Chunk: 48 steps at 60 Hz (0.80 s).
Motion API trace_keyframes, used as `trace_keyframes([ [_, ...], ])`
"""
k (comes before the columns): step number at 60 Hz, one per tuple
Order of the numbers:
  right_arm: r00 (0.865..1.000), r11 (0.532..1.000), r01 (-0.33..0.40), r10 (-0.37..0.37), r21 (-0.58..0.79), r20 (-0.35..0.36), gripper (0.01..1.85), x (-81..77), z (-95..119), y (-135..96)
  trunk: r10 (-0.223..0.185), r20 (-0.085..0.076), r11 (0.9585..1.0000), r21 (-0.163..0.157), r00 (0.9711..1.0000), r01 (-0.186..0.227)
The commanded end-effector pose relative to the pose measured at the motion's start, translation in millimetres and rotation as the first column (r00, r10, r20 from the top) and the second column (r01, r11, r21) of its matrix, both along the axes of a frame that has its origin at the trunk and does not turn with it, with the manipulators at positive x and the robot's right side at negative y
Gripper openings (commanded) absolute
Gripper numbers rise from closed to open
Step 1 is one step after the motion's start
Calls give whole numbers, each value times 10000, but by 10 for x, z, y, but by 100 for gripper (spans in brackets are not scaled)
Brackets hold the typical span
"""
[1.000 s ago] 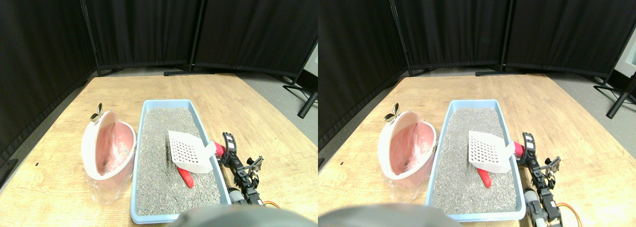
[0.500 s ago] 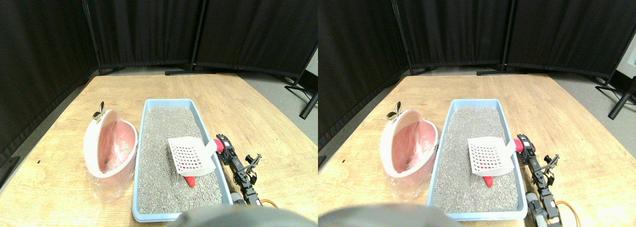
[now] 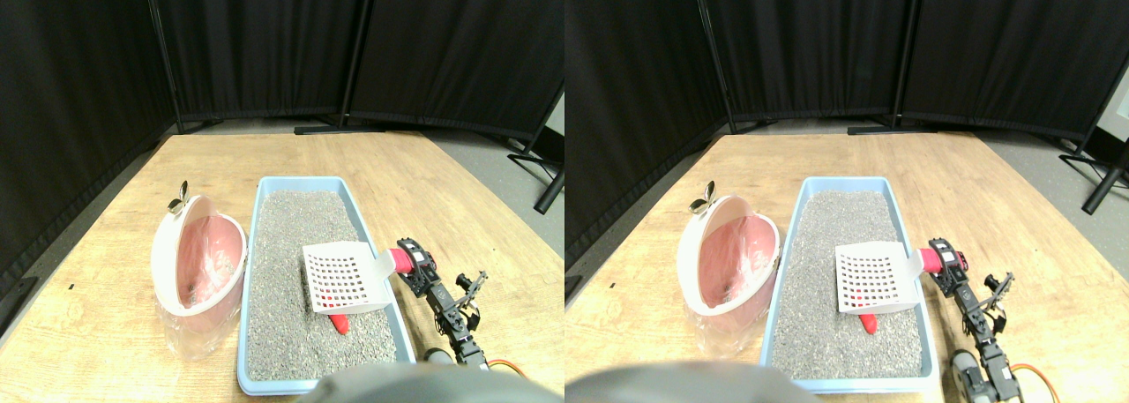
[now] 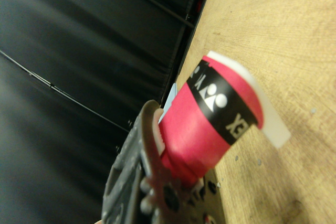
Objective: Scoop (unimanual)
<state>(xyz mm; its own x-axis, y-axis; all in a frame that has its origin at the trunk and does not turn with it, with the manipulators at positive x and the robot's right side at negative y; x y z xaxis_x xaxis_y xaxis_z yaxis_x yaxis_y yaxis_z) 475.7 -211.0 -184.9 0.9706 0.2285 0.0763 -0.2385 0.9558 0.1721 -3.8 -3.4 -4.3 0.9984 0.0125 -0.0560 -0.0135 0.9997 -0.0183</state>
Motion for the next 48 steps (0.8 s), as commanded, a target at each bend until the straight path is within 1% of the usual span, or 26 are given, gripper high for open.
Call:
trace_keyframes([
  [1, 9940, 9992, 155, -113, -376, 1086, 5, -16, 239, -24, 180, -151, 9996, -212, 9997, -183],
  [5, 9898, 9964, 11, 111, -849, 1423, 5, -2, 368, -22, 244, -121, 9994, -250, 9996, -247],
  [7, 9861, 9951, -129, 288, -977, 1633, 5, 15, 433, -24, 294, -144, 9992, -277, 9995, -298],
  [15, 9806, 9933, -318, 525, -1107, 1890, 5, 53, 585, -30, 404, -148, 9985, -376, 9991, -409],
  [19, 9749, 9911, -431, 692, -1258, 2115, 5, 67, 665, -37, 471, -135, 9980, -426, 9988, -476],
  [21, 9749, 9904, -412, 687, -1317, 2118, 5, 70, 675, -40, 515, -140, 9976, -451, 9986, -521],
  [24, 9755, 9859, -337, 681, -1637, 2093, 5, 73, 747, -43, 554, -138, 9973, -485, 9984, -560],
  [28, 9735, 9805, -446, 857, -1915, 2121, 5, 82, 811, -59, 598, -116, 9968, -516, 9981, -603],
  [30, 9701, 9764, -480, 957, -2104, 2228, 5, 87, 870, -67, 654, -126, 9963, -559, 9978, -660],
  [34, 9716, 9742, -489, 975, -2202, 2156, 5, 88, 917, -75, 723, -113, 9955, -603, 9973, -729],
  [36, 9703, 9708, -578, 1095, -2330, 2156, 5, 83, 949, -75, 752, -125, 9951, -627, 9971, -759],
  [38, 9722, 9696, -549, 1063, -2385, 2084, 5, 78, 971, -68, 777, -126, 9948, -644, 9969, -783],
  [43, 9719, 9635, -602, 1162, -2609, 2048, 5, 76, 995, -57, 849, -128, 9939, -694, 9963, -855],
  [48, 9766, 9539, -525, 1109, -2955, 1843, 5, 70, 1027, -46, 902, -144, 9932, -732, 9958, -910],
])
